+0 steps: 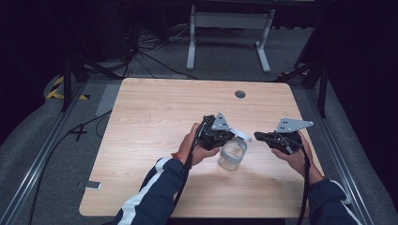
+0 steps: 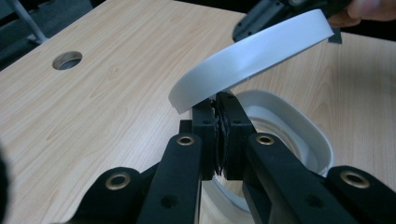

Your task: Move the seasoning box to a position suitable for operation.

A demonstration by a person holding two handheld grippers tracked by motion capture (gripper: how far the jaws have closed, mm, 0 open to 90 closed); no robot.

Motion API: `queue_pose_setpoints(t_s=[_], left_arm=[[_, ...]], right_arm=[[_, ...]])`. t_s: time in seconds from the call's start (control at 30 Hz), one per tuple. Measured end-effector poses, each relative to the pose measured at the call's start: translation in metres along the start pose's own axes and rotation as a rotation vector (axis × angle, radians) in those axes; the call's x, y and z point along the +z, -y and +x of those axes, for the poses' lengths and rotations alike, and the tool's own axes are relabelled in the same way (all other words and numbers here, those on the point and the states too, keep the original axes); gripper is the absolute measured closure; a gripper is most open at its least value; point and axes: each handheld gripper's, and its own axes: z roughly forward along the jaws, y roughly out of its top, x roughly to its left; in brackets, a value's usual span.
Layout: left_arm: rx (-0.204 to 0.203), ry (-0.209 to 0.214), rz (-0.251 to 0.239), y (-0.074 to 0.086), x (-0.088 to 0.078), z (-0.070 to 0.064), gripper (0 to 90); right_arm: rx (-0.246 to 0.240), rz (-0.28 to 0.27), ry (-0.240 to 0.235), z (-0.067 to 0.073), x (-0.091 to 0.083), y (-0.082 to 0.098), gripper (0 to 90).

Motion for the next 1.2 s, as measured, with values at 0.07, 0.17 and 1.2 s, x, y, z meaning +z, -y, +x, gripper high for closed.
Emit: queue_pose_setpoints(t_s=[0.07, 0.17, 1.2], left_arm=[[0.009, 0.002, -0.005, -0.003, 0.001, 0.002, 86.8], [0.016, 0.003, -0.009, -0.008, 0.004, 0.004, 86.5], [0.019, -0.045, 0.018, 0.014, -0.027, 0.01, 81.5]], right_arm=[[0.006, 0.009, 0.006, 0.001, -0.003, 0.004, 89.4], [0.011, 0.019, 0.021, 0.001, -0.008, 0.01, 89.4], [0.023, 0.029, 0.002, 0.001, -0.011, 0.015, 88.9]])
